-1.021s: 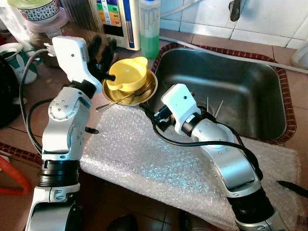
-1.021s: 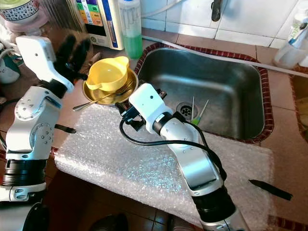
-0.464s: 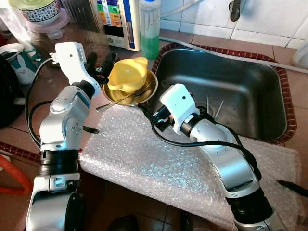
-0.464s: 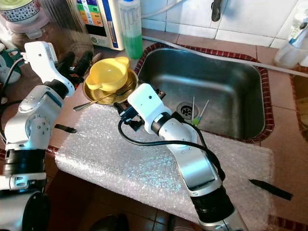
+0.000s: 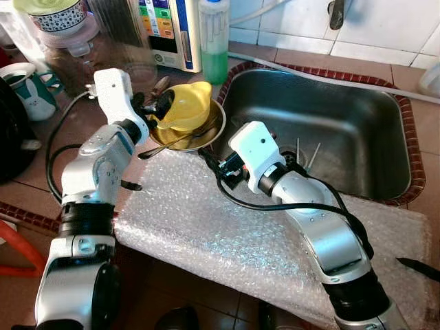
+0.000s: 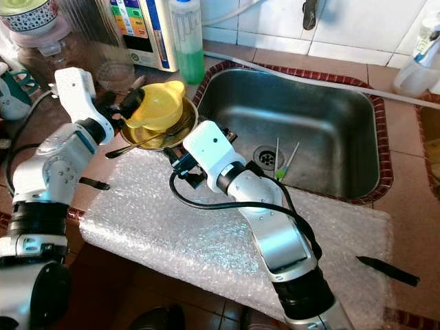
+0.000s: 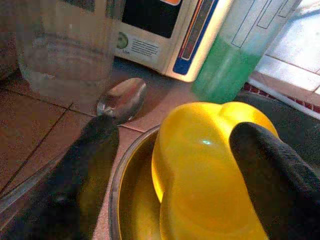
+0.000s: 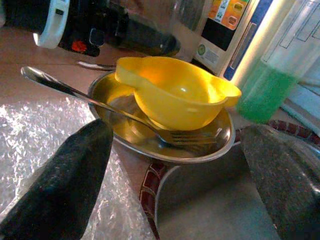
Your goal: Kitchen organization
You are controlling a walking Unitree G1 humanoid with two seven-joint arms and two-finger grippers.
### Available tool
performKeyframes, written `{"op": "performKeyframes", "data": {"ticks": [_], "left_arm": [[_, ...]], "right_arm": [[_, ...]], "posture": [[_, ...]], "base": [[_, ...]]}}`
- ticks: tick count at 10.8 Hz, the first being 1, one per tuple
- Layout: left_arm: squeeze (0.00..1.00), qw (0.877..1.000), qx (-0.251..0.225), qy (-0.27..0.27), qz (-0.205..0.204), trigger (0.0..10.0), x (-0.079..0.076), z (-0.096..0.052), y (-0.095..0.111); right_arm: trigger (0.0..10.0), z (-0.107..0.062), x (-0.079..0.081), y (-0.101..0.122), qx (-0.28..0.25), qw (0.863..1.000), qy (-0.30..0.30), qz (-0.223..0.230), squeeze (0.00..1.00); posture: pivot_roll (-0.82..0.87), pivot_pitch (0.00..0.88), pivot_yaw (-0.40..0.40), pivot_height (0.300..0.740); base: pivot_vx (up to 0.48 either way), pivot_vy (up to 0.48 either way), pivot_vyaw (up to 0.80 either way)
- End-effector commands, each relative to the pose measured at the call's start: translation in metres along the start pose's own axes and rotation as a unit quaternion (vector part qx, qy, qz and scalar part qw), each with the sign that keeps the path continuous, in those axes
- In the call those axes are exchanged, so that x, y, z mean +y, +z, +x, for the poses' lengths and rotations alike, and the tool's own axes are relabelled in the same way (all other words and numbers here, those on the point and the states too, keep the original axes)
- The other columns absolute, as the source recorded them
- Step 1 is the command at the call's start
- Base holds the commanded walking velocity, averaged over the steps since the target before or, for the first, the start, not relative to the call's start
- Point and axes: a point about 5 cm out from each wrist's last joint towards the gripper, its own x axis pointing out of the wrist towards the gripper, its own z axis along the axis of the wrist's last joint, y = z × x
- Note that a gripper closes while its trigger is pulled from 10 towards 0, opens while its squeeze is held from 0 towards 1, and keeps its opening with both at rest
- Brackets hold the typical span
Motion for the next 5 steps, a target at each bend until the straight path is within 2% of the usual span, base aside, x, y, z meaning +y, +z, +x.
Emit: {"op": "performKeyframes", "data": {"ticks": [1, 4, 5], "left_arm": [[1.00, 1.000, 0.005, 0.012, 0.010, 10.0, 0.004, 0.000, 0.003], [1.00, 0.999, 0.033, 0.003, 0.023, 10.0, 0.003, 0.003, -0.001], [1.00, 0.998, 0.056, -0.001, 0.033, 10.0, 0.003, 0.005, -0.007]], "right_arm": [[10.0, -0.001, 0.003, 0.003, -0.003, 1.000, 0.001, -0.002, 0.20], [10.0, -0.001, 0.003, 0.003, -0.003, 1.000, 0.003, 0.000, 0.20], [10.0, -0.001, 0.004, 0.002, -0.003, 1.000, 0.006, 0.002, 0.20]], "posture": [[-0.09, 0.213, 0.118, 0.740], [-0.09, 0.213, 0.118, 0.740], [-0.09, 0.212, 0.117, 0.740]], "base": [[0.000, 0.000, 0.00], [0.000, 0.000, 0.00], [0.000, 0.000, 0.00]]}}
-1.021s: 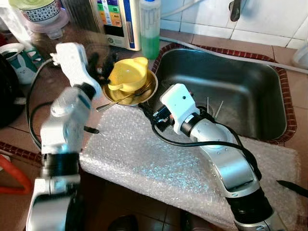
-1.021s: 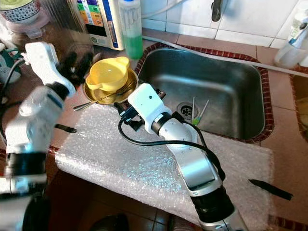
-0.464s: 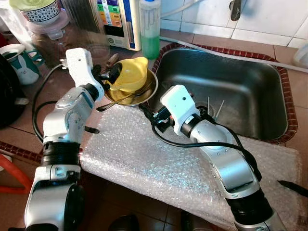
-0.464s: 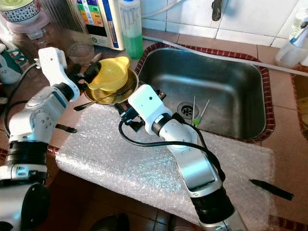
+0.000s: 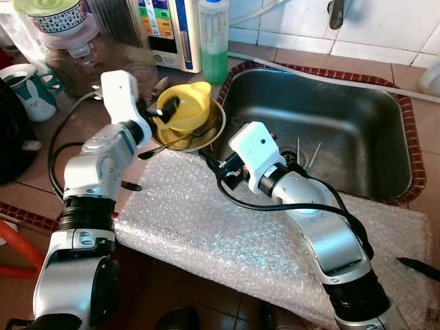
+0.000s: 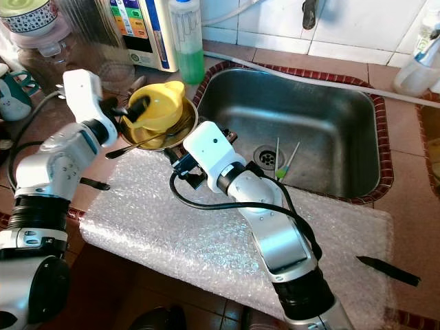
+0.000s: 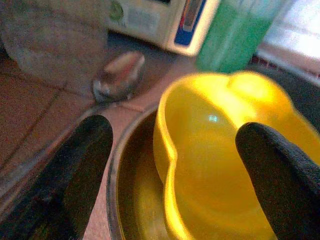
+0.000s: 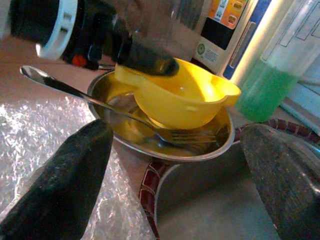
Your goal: Kitchen organization
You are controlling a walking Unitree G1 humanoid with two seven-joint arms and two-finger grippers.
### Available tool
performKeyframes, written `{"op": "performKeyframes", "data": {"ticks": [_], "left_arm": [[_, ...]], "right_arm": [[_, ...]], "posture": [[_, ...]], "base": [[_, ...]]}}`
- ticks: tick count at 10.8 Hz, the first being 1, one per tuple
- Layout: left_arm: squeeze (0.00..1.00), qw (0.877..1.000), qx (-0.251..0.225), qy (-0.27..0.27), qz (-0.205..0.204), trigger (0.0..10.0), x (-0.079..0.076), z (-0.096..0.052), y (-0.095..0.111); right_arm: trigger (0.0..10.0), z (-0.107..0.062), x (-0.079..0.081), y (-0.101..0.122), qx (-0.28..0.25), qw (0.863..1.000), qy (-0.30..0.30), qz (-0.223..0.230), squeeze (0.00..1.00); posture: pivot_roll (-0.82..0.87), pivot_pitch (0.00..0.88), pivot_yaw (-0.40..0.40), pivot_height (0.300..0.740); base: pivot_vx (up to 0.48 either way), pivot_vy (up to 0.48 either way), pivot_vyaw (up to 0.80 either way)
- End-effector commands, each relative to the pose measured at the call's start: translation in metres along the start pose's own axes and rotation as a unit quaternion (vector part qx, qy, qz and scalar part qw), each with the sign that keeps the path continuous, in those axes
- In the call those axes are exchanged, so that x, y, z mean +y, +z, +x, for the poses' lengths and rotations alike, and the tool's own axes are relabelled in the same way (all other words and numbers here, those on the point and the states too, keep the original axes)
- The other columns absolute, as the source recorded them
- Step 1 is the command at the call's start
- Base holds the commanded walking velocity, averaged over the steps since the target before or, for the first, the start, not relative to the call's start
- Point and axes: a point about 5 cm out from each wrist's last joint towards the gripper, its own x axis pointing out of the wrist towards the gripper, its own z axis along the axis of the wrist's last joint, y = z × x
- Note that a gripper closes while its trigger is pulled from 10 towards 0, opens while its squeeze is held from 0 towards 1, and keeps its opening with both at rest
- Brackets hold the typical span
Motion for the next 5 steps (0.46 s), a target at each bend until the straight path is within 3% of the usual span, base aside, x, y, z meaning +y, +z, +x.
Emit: {"op": "performKeyframes", "data": {"ticks": [1, 2, 3, 4, 5], "left_arm": [[1.00, 1.000, 0.015, 0.009, 0.015, 10.0, 0.0039, 0.0003, 0.0007], [1.00, 1.000, 0.022, 0.004, 0.017, 10.0, 0.0035, 0.0007, -0.0005], [0.78, 0.999, 0.030, -0.007, 0.021, 10.0, 0.0016, 0.0012, -0.0022], [0.00, 0.999, 0.033, -0.011, 0.021, 4.4, 0.0004, 0.0017, -0.0029], [0.00, 0.999, 0.030, -0.010, 0.020, 0.0, 0.0008, 0.0017, -0.0020]], "right_arm": [[10.0, -0.0010, 0.0036, 0.0026, -0.004, 1.000, 0.006, 0.002, 0.20], [10.0, -0.0011, 0.0036, 0.0023, -0.004, 1.000, 0.006, 0.002, 0.20], [10.0, -0.0013, 0.0035, 0.0022, -0.003, 1.000, 0.005, 0.001, 0.20], [10.0, -0.0014, 0.0035, 0.0021, -0.004, 1.000, 0.005, 0.000, 0.20], [10.0, -0.0013, 0.0034, 0.0021, -0.004, 1.000, 0.005, 0.000, 0.20]], "posture": [[-0.10, 0.211, 0.117, 0.740], [-0.10, 0.210, 0.117, 0.740], [-0.10, 0.208, 0.118, 0.740], [-0.10, 0.208, 0.118, 0.740], [-0.10, 0.205, 0.117, 0.740]], "base": [[0.000, 0.000, 0.00], [0.000, 0.000, 0.00], [0.000, 0.000, 0.00], [0.000, 0.000, 0.00], [0.000, 0.000, 0.00]]}}
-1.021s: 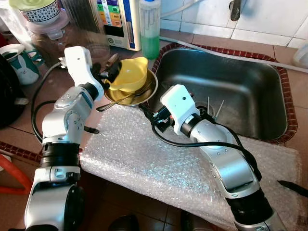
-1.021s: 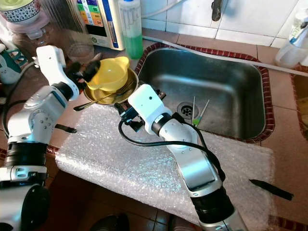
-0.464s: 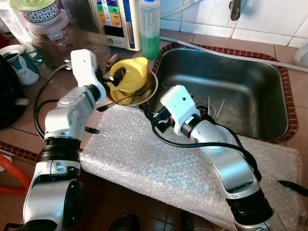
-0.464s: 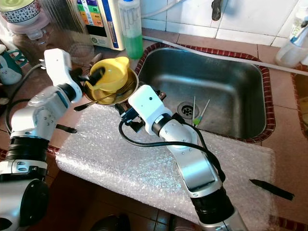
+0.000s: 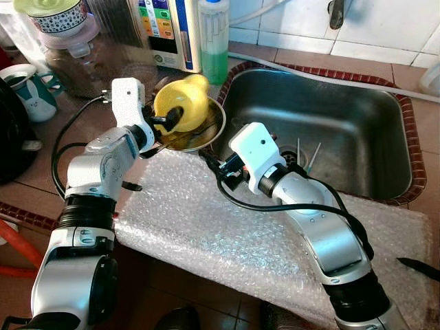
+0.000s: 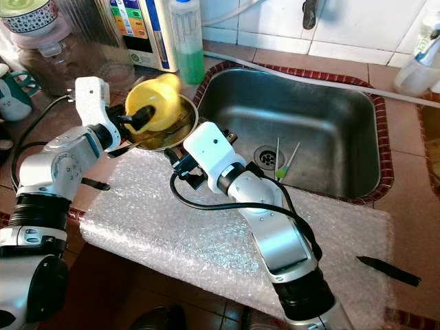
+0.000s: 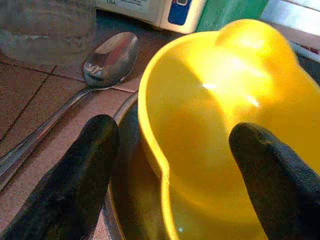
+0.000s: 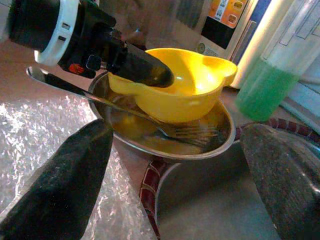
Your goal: Kitchen organization
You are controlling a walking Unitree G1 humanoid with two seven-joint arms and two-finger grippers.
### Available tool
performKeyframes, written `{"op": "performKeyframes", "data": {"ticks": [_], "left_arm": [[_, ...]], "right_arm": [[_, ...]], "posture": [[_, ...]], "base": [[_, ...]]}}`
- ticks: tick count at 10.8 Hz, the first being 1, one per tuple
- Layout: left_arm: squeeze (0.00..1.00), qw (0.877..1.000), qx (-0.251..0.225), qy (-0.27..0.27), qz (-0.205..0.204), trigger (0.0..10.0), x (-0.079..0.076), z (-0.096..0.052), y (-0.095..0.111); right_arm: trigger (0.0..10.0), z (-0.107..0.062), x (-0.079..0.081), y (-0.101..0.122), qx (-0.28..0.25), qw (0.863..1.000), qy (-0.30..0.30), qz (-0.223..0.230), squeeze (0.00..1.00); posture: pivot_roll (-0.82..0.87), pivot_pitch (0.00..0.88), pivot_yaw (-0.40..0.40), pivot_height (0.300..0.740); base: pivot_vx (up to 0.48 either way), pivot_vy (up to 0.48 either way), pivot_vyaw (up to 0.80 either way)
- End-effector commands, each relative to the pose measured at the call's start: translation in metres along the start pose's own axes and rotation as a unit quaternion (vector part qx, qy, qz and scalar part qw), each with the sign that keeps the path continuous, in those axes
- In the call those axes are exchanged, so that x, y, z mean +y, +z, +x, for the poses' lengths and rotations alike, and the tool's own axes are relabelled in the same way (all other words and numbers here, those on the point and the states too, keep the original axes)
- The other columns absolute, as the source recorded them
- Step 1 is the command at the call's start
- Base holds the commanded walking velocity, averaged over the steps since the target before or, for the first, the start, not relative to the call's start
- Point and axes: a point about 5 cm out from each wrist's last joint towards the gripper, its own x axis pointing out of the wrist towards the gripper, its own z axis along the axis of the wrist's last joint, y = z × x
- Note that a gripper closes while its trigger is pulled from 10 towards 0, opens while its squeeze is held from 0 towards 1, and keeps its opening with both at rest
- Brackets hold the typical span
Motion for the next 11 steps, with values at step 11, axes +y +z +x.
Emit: {"op": "performKeyframes", "data": {"ticks": [11], "left_arm": [[0.00, 1.000, -0.007, 0.010, -0.004, 0.0, 0.0068, -0.0041, 0.0026]], "right_arm": [[10.0, 0.0008, 0.0017, 0.0031, -0.006, 1.000, 0.005, -0.002, 0.20]], "posture": [[-0.09, 0.211, 0.110, 0.740]], "base": [[0.000, 0.000, 0.00]]}}
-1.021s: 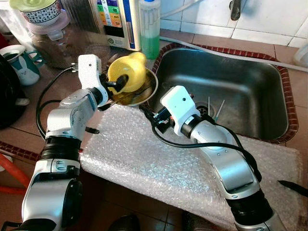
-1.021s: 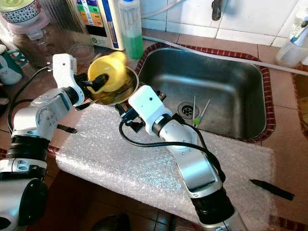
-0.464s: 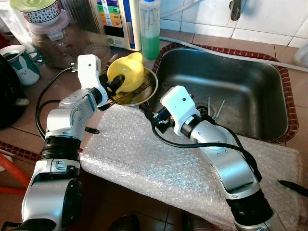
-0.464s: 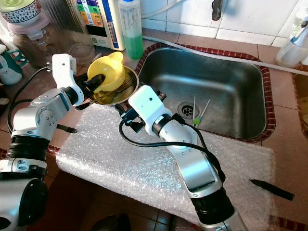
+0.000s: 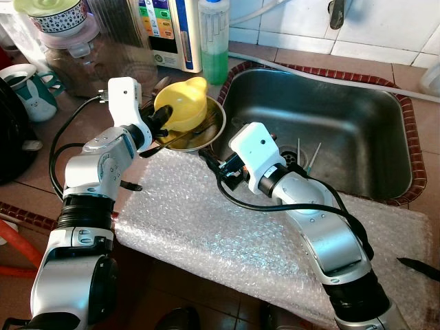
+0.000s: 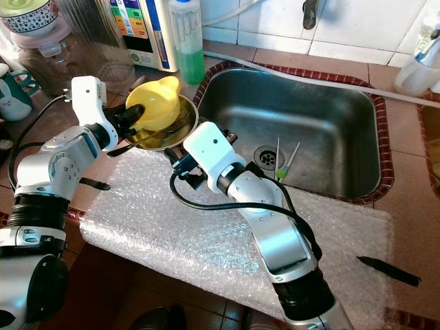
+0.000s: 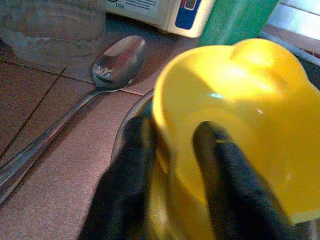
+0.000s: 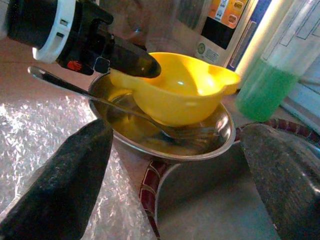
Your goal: Kitchen organization
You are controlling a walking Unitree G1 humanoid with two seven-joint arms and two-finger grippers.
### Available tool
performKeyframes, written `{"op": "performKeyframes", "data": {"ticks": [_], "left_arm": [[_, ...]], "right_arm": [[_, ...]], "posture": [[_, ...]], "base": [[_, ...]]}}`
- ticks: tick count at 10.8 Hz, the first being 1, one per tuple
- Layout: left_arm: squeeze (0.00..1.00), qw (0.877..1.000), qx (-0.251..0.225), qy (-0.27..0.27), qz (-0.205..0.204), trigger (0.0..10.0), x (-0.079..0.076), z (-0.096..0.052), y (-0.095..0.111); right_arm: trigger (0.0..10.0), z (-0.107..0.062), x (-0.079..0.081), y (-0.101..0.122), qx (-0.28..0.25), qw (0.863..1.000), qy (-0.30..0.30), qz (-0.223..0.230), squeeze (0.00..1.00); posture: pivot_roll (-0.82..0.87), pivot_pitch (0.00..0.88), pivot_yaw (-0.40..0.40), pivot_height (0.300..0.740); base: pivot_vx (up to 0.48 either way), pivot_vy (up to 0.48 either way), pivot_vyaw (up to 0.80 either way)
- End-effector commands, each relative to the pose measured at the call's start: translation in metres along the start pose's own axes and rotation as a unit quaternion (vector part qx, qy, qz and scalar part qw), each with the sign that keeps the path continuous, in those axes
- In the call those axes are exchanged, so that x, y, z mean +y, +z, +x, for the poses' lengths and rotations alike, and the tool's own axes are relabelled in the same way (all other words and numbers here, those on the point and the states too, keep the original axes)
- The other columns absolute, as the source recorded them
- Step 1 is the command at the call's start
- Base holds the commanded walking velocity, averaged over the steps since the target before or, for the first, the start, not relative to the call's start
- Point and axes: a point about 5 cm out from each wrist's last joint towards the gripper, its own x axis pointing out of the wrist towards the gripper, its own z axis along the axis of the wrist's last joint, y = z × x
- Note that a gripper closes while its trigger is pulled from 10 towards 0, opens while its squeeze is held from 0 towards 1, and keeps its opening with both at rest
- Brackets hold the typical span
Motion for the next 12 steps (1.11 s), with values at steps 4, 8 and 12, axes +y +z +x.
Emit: {"op": "performKeyframes", "data": {"ticks": [4, 8, 12], "left_arm": [[0.00, 1.000, -0.008, 0.004, 0.002, 0.0, 0.004, -0.003, 0.003], [0.00, 1.000, -0.028, 0.002, 0.009, 0.0, 0.002, -0.004, 0.008], [0.00, 0.995, -0.084, 0.039, 0.035, 0.0, 0.006, -0.008, 0.024]], "right_arm": [[10.0, 0.001, 0.001, 0.003, -0.007, 1.000, 0.003, -0.003, 0.20], [10.0, 0.001, 0.000, 0.004, -0.007, 1.000, 0.000, -0.004, 0.20], [10.0, 0.002, 0.000, 0.004, -0.010, 1.000, 0.000, -0.005, 0.20]], "posture": [[-0.09, 0.211, 0.110, 0.740], [-0.09, 0.212, 0.107, 0.740], [-0.09, 0.206, 0.102, 0.740]], "base": [[0.000, 0.000, 0.00], [0.000, 0.000, 0.00], [0.000, 0.000, 0.00]]}}
